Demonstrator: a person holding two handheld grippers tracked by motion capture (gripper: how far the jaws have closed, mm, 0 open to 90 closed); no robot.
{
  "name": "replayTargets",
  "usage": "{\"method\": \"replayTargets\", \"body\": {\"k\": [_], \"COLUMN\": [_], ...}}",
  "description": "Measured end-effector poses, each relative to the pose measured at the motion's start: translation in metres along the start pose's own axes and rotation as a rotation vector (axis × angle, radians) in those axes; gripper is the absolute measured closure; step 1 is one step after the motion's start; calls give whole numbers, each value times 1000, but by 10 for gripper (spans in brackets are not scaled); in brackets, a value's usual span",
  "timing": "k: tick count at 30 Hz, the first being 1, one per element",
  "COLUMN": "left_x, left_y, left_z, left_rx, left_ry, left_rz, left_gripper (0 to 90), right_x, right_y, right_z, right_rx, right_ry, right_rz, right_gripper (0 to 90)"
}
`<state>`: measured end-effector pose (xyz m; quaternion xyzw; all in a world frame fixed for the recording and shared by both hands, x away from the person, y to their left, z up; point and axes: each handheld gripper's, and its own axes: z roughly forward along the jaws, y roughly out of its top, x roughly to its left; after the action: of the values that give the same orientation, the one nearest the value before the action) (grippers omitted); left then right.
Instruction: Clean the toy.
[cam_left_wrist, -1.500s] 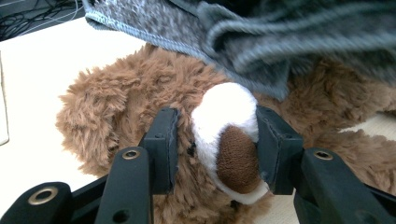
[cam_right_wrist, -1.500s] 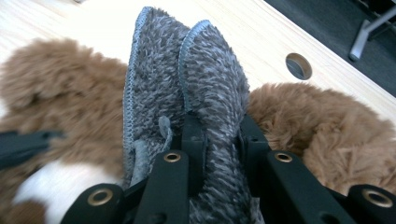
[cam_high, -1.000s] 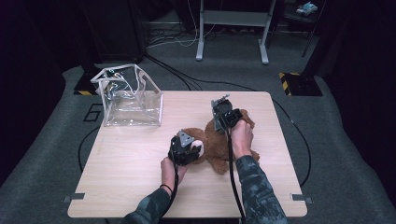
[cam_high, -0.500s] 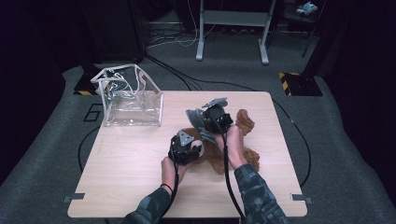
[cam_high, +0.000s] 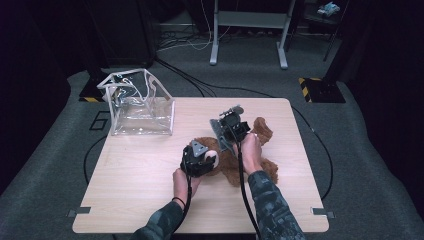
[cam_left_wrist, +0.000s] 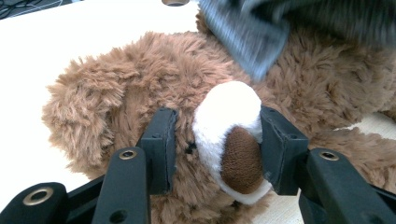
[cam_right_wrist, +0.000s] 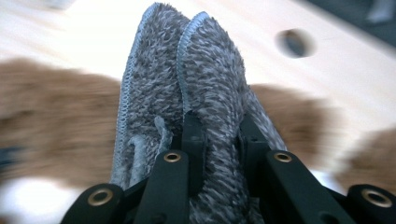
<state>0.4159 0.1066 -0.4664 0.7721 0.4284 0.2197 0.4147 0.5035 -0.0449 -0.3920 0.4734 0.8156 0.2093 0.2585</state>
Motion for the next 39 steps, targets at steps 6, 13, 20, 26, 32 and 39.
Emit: {"method": "replayTargets", "body": {"k": [6,13,20,26,32,39], "left_x": [0,1,1,2,2,3], "left_y": [0,0,0,-1,-2,-2], "left_z": [0,1,1,1,1,1], "left_rx": [-4,-3,-3,-5,-6,5], "left_ry": [2,-1,-3,-8,-8,-24], "left_rz": [-5,-10,-11,-5,7,13], "left_gripper": [522,521,519,519,520,520], "right_x": [-31,-60,-65,-47,-33,-10], "right_y": [-2,-25,-46,-35,-19,-3], "right_z": [-15,-51,-39,-21,-9,10], "right_rx": [-24,-103,25,19,-8,7], "right_ry": [-32,-37,-37,12,59,118], "right_rz": [89,164,161,137,124,118], "right_gripper": [775,773,771,770,770,771]}}
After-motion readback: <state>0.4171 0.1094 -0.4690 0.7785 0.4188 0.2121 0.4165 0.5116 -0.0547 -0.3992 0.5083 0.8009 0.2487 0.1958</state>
